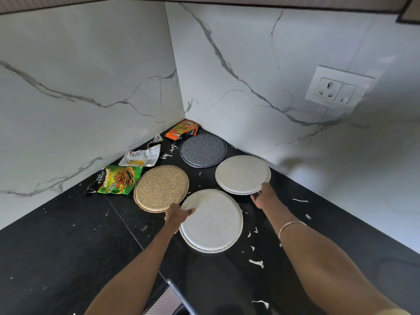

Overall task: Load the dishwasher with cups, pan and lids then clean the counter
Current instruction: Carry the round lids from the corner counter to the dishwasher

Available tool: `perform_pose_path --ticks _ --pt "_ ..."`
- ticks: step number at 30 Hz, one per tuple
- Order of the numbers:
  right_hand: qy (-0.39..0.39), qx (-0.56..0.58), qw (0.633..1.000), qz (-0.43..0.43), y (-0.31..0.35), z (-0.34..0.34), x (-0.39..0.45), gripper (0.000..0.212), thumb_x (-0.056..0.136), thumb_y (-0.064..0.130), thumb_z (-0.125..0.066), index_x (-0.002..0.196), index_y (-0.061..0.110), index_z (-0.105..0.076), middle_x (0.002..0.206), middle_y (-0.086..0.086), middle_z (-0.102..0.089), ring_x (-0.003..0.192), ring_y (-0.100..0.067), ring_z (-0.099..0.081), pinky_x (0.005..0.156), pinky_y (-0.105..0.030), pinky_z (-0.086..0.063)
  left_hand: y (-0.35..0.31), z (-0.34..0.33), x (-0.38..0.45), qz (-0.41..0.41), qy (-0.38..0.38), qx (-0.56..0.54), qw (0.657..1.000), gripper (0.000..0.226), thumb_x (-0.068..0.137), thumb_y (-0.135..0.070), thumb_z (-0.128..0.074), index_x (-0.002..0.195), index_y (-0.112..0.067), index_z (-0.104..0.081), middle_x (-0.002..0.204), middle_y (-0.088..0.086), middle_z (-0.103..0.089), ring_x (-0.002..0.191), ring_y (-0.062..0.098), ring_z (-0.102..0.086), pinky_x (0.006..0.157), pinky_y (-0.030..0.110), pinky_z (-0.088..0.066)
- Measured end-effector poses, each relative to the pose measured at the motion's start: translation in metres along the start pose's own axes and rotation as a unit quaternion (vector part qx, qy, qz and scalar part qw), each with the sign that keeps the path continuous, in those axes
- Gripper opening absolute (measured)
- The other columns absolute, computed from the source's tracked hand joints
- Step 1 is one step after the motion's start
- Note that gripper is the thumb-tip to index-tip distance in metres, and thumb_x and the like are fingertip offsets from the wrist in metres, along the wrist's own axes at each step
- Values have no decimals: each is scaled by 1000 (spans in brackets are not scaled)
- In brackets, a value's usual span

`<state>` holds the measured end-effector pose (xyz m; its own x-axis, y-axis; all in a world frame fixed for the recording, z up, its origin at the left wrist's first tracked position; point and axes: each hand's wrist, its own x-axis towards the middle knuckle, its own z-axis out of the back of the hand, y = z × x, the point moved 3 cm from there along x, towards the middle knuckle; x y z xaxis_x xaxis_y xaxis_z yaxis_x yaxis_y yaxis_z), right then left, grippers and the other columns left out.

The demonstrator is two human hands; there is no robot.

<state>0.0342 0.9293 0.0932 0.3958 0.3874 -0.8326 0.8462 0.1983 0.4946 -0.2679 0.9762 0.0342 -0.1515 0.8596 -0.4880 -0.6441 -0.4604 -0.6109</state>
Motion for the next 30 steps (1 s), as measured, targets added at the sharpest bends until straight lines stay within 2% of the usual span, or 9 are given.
perform_pose_path --ticks 4,10,12,14,18,22,25,27,30 --pt "37 -15 999 29 11 -1 -10 42 87 11 -71 127 10 -56 118 -7 -66 109 -20 -64 94 -34 -54 -15 13 -9 -8 -26 -35 999 31 92 -22 -63 94 9 -62 91 25 -66 89 37 -65 64 36 -42" --pt "52 -58 994 75 26 -1 -18 40 84 2 -71 122 1 -59 91 -11 -63 84 -20 -61 92 -41 -55 -40 38 -19 -72 -27 -33 996 31 92 -19 -60 69 2 -59 68 17 -59 69 27 -59 59 43 -50" --pt "51 -80 990 101 30 -1 -24 38 85 0 -71 121 -1 -58 83 -10 -58 81 -20 -60 93 -42 -55 -54 47 -28 -105 -35 -24 994 35 93 -21 -62 71 7 -61 67 16 -60 66 25 -58 63 45 -55" --pt "46 -84 987 128 36 0 -28 38 85 1 -70 120 -2 -57 85 -11 -57 91 -22 -59 94 -42 -54 -70 57 -43 -140 -32 -18 990 35 93 -21 -64 76 9 -63 70 17 -62 66 25 -60 65 45 -57" --pt "39 -100 978 181 47 11 -42 29 87 3 -68 115 -2 -59 104 -12 -60 98 -23 -59 94 -40 -54 -94 71 -71 -175 38 -19 984 28 90 -16 -69 91 12 -66 83 21 -69 70 26 -67 51 27 -56" --pt "12 -165 953 252 57 36 -54 10 86 11 -70 85 5 -62 104 -13 -66 96 -26 -64 89 -41 -57 -110 76 -98 -211 58 -33 975 22 84 -13 -74 94 6 -69 90 18 -72 83 30 -72 71 44 -61" --pt "-5 -197 938 287 58 65 -64 10 81 13 -73 88 8 -68 103 -12 -69 94 -29 -66 87 -43 -58 -118 72 -123 -247 78 -38 965 18 81 -9 -75 92 5 -69 89 18 -71 79 29 -73 69 48 -62" --pt "-23 -216 927 305 54 89 -76 25 75 18 -76 98 11 -73 101 -11 -71 91 -30 -67 84 -45 -58 -119 67 -139 -266 84 -33 960 20 78 -8 -78 91 4 -68 89 18 -70 78 30 -72 64 48 -62" --pt "-64 -234 911 333 46 129 -95 30 68 21 -77 98 17 -75 93 -10 -73 88 -31 -68 83 -47 -58 -116 61 -166 -295 92 -26 951 25 72 -13 -80 90 0 -69 91 17 -70 77 29 -72 60 48 -62"
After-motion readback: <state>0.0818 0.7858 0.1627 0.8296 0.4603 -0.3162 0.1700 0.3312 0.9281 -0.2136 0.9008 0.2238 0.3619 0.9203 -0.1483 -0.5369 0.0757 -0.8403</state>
